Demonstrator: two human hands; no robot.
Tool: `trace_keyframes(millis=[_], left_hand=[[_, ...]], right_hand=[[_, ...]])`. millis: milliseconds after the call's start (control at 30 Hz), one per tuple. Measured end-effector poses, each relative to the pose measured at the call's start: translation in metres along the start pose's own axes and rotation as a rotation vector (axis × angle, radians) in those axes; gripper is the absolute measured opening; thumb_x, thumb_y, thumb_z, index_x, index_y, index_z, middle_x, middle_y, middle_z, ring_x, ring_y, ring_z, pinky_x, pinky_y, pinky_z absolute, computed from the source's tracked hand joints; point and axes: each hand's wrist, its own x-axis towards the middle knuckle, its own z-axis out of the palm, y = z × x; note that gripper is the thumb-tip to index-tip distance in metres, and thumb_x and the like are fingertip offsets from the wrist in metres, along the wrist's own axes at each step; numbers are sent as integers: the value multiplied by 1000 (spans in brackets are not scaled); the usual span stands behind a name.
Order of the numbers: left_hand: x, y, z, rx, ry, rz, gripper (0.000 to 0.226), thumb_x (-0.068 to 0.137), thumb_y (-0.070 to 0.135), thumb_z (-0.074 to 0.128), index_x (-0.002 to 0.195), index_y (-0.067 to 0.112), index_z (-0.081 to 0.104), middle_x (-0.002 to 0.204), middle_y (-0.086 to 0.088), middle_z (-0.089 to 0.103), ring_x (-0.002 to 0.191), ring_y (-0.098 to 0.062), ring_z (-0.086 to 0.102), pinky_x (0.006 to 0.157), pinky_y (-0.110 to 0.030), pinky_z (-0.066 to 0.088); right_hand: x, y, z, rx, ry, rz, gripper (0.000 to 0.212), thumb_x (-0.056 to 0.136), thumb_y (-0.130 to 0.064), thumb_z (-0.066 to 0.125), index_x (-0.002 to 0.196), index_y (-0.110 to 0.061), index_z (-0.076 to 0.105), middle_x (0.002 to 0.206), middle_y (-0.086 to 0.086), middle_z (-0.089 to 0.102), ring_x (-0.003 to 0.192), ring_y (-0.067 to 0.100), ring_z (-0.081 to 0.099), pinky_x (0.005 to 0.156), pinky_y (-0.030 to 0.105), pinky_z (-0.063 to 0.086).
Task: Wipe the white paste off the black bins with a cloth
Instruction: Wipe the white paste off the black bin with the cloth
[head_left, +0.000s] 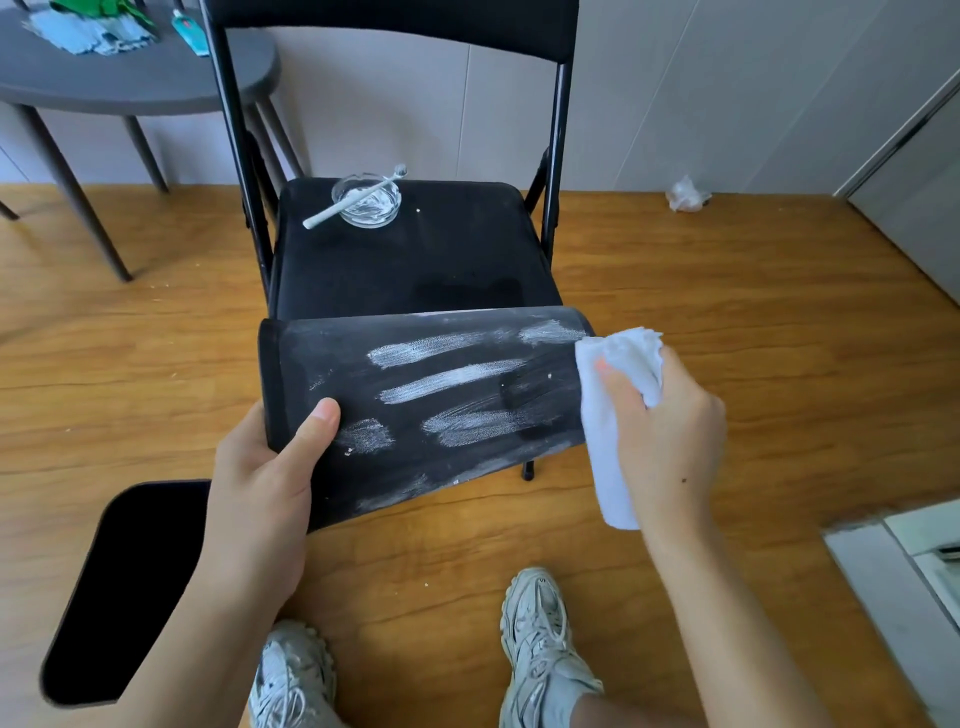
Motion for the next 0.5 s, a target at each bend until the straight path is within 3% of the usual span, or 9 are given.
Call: trace_keyframes(millis=[133,300,400,500], left_hand=[[1,-2,0,-4,3,4,25,96,19,57,86,33,75,90,9,77,83,-9,72,76,-39,52],[3,-3,-1,-13,2,3,25,96,20,58,86,35,76,92,7,77,87,-12,72,79,-40,53],[2,-4,-1,-11,-1,12,25,96,19,57,86,34,75,92,8,77,89,-12,72,75,-33,52],[0,-3,0,-21,3,10,23,96,18,57,87,30,74,90,10,76,83,-7,72,71,-29,53]], right_hand=[[-7,-4,1,9,-48,-7,3,85,-4,60,86,-6,63,57,7,53,52,29,47,47,31,39],[-18,-25,5,-22,-122,-228,21,71,0,65,61,-7,48,49,-5,27,43,23,27,39,18,13],[-5,-11,-2,-55,-103,-73,7,84,-7,61,77,-7,59,53,-2,38,50,30,41,42,26,27],[-1,-1,-5,-13,-92,40,10,88,-9,51,81,-8,58,55,0,45,57,33,51,48,33,39]])
